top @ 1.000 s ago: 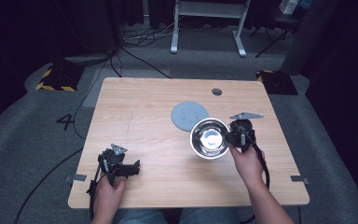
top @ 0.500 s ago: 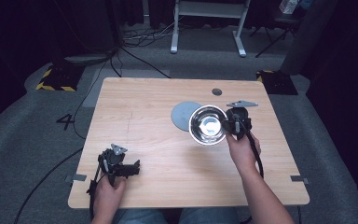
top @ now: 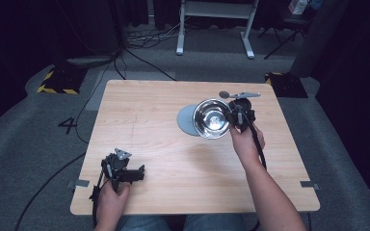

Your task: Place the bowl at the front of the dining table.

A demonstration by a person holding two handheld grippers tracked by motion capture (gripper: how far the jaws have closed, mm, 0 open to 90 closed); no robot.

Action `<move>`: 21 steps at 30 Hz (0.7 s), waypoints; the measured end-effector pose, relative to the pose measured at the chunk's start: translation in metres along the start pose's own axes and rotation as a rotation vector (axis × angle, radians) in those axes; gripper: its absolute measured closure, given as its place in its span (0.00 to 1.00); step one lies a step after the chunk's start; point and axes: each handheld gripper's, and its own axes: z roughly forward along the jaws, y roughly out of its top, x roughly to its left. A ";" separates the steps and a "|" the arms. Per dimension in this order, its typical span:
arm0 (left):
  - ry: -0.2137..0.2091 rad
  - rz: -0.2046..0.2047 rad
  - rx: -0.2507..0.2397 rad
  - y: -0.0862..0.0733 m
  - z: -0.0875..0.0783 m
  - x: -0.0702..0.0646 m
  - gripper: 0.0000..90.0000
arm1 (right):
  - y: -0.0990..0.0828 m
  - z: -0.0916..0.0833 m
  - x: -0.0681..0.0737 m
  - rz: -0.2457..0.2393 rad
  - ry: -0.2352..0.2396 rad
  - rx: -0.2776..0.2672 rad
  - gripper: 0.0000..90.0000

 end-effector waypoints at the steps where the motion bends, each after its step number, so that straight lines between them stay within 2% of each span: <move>1: 0.000 0.001 -0.001 0.000 0.000 0.000 0.00 | 0.004 0.002 -0.001 0.000 -0.001 0.006 0.95; 9: 0.004 -0.002 0.001 -0.001 -0.001 0.000 0.00 | 0.026 0.012 -0.004 0.006 -0.007 0.004 0.95; 14: 0.002 -0.003 0.000 -0.002 -0.001 0.000 0.00 | 0.040 0.021 -0.005 0.015 0.007 0.023 0.95; 21: 0.000 -0.002 -0.001 -0.003 -0.003 0.000 0.00 | 0.055 0.035 -0.007 0.030 0.004 0.042 0.95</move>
